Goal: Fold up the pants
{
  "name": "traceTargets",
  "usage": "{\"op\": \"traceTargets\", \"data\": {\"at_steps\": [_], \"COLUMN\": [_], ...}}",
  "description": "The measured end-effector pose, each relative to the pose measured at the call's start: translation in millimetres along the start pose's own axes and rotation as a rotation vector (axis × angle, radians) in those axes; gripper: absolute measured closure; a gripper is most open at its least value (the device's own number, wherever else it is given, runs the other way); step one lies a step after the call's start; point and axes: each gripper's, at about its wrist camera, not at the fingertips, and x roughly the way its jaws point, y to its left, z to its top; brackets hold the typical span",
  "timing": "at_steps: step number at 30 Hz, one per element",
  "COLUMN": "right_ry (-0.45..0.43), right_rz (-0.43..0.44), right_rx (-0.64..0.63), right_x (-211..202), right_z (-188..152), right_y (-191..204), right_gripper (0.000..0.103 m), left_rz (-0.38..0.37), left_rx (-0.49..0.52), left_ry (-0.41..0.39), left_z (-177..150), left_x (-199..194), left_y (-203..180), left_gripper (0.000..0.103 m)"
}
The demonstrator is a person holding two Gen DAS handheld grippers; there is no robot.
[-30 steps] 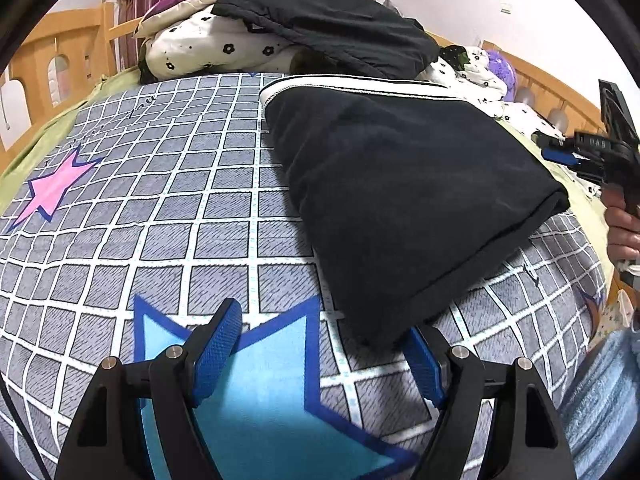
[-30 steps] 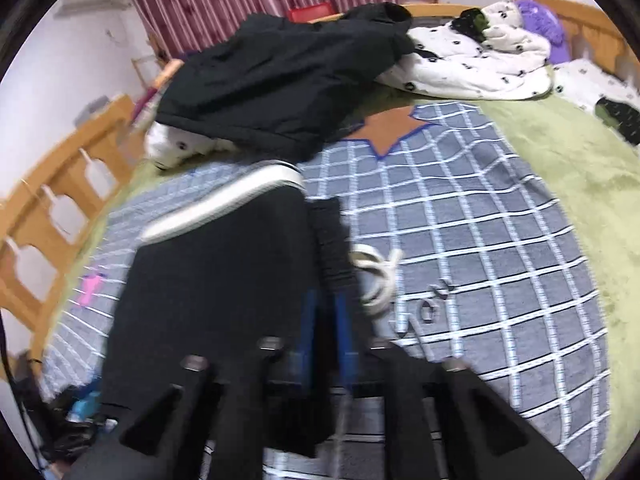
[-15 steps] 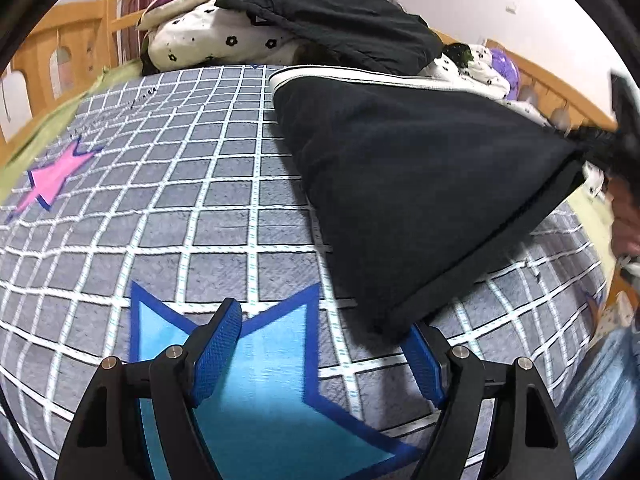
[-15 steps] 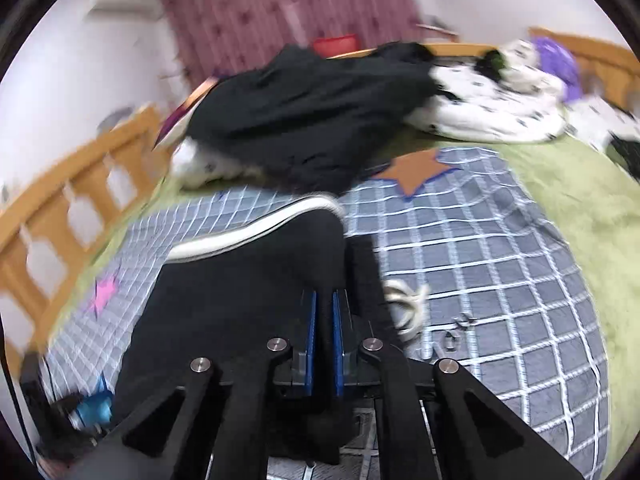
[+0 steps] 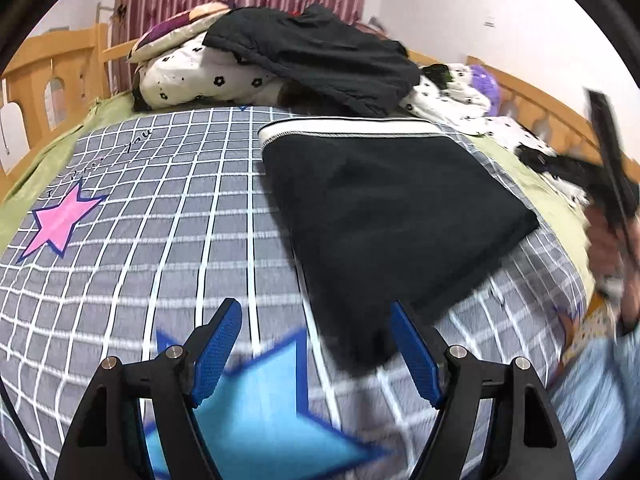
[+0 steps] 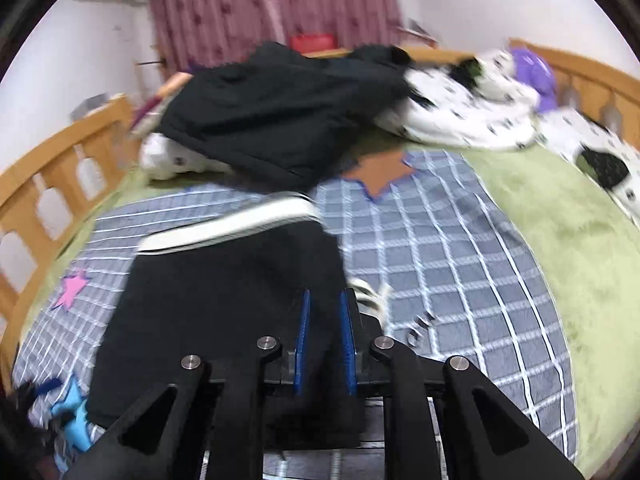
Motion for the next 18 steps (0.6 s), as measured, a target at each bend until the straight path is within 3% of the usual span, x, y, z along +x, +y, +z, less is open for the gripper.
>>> {"op": "traceTargets", "data": {"at_steps": [3, 5, 7, 9, 14, 15, 16, 18], "right_ry": [0.054, 0.132, 0.241, 0.25, 0.283, 0.263, 0.242, 0.222], "right_rz": [0.018, -0.012, -0.008, 0.004, 0.05, 0.055, 0.042, 0.034], "right_rx": [-0.121, -0.173, -0.195, -0.22, -0.217, -0.186, -0.162, -0.134], "right_x": [9.6, 26.8, 49.4, 54.4, 50.1, 49.7, 53.2, 63.8], "right_z": [-7.5, -21.9, -42.6, -54.7, -36.4, -25.8, -17.0, -4.0], "right_y": [18.0, 17.5, 11.9, 8.3, 0.9, -5.5, -11.5, -19.9], "right_gripper": [0.085, 0.085, 0.085, 0.085, 0.083, 0.07, 0.047, 0.035], "left_rz": [0.031, 0.055, -0.004, -0.075, -0.108, -0.109, -0.114, -0.149], "left_rx": [-0.011, -0.025, -0.058, -0.086, -0.067, -0.088, -0.104, -0.159], "left_ry": [0.008, 0.062, 0.105, 0.14, 0.121, 0.105, 0.099, 0.095], "left_z": [14.1, 9.2, -5.7, -15.6, 5.1, 15.9, 22.2, 41.8], "left_x": [22.5, 44.0, 61.6, 67.7, 57.0, 56.9, 58.2, 68.0], "left_y": [-4.2, -6.2, -7.7, -9.4, -4.7, 0.7, 4.0, 14.0], "left_gripper": [0.028, 0.029, 0.028, 0.028, 0.029, 0.029, 0.029, 0.029]}}
